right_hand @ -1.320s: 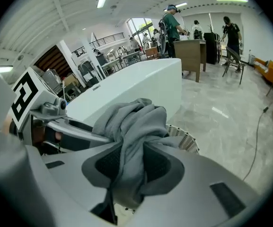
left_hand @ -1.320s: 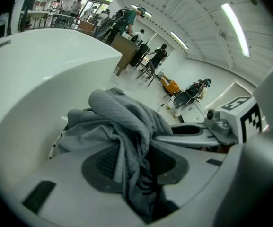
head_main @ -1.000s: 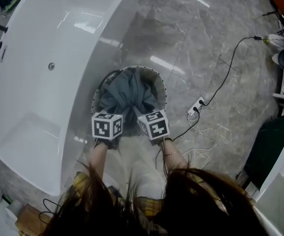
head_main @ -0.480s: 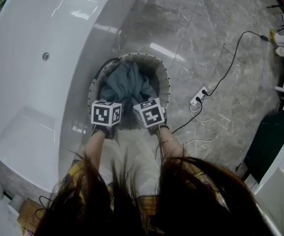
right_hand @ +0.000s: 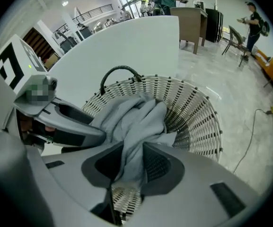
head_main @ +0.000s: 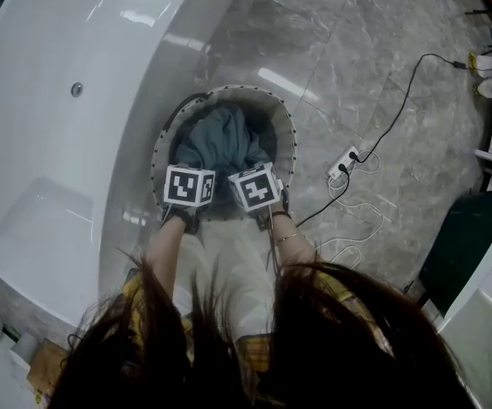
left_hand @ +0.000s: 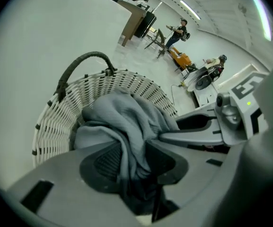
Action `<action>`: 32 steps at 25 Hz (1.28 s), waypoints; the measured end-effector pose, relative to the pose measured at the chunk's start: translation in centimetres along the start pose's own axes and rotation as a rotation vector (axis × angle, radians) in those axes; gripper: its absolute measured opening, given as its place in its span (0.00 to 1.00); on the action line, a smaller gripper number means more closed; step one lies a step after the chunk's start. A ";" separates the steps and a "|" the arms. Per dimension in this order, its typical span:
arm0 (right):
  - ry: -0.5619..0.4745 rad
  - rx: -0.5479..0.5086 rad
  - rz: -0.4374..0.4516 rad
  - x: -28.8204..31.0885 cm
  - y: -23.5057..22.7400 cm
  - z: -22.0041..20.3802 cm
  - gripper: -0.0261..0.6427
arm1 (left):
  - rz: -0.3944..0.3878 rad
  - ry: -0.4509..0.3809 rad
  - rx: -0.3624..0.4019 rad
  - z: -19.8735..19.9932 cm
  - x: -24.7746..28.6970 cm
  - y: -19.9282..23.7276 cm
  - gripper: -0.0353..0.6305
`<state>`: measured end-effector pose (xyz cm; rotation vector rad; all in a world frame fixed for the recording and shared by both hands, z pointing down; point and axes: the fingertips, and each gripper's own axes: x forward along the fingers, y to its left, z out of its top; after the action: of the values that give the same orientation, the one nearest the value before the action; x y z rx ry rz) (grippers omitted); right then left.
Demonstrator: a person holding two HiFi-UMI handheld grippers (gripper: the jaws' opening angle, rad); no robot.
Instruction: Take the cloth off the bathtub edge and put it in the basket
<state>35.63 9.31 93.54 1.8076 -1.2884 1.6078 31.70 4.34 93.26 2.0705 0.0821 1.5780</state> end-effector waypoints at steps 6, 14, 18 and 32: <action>0.071 0.002 -0.035 -0.1 -0.7 -1.5 0.25 | 0.030 0.012 0.075 0.6 -0.5 0.2 0.27; 0.102 0.046 -0.018 -0.6 -0.2 -2.4 0.25 | 0.015 0.004 0.087 0.5 -0.9 -0.5 0.27; 0.100 0.039 -0.018 -1.0 0.3 -2.1 0.25 | 0.015 -0.016 0.101 1.0 -1.7 -0.8 0.27; -0.057 -0.107 0.008 -8.3 5.0 4.2 0.24 | -0.026 -0.166 0.110 3.1 -9.5 -3.4 0.27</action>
<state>34.57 6.60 83.39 1.7966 -1.3811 1.4722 32.43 2.68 82.86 2.2681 0.1388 1.4084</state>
